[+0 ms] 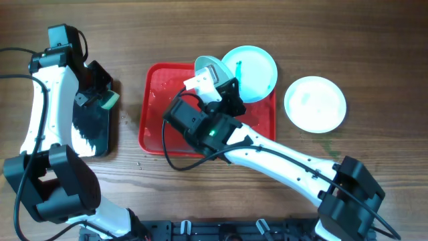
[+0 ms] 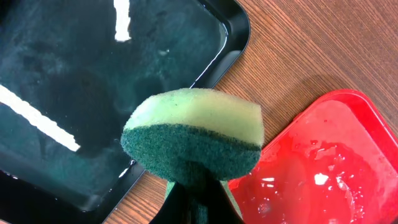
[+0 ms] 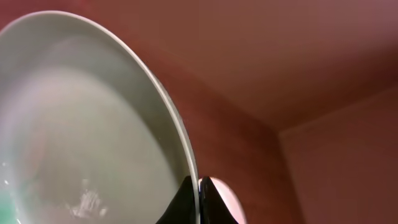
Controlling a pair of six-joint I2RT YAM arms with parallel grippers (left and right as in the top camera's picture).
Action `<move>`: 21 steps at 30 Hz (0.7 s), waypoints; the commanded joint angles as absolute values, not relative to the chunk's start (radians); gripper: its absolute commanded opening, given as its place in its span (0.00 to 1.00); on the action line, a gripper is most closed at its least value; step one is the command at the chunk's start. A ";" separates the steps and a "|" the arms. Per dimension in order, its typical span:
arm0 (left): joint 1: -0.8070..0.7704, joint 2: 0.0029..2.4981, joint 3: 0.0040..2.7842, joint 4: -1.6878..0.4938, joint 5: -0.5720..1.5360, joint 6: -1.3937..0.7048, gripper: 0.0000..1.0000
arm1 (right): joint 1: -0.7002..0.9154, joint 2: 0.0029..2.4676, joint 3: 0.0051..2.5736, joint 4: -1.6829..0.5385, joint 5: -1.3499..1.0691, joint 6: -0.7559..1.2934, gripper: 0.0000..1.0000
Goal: Clean dirty plates on tray and stack at the side
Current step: 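Lift the plate with right gripper and stack it on the right plate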
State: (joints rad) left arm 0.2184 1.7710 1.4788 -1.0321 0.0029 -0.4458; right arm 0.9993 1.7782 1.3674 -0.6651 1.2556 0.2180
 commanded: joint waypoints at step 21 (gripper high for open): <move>0.220 1.764 1.485 -1.029 0.011 -0.426 0.04 | 0.301 1.453 1.374 -0.912 0.162 0.500 0.04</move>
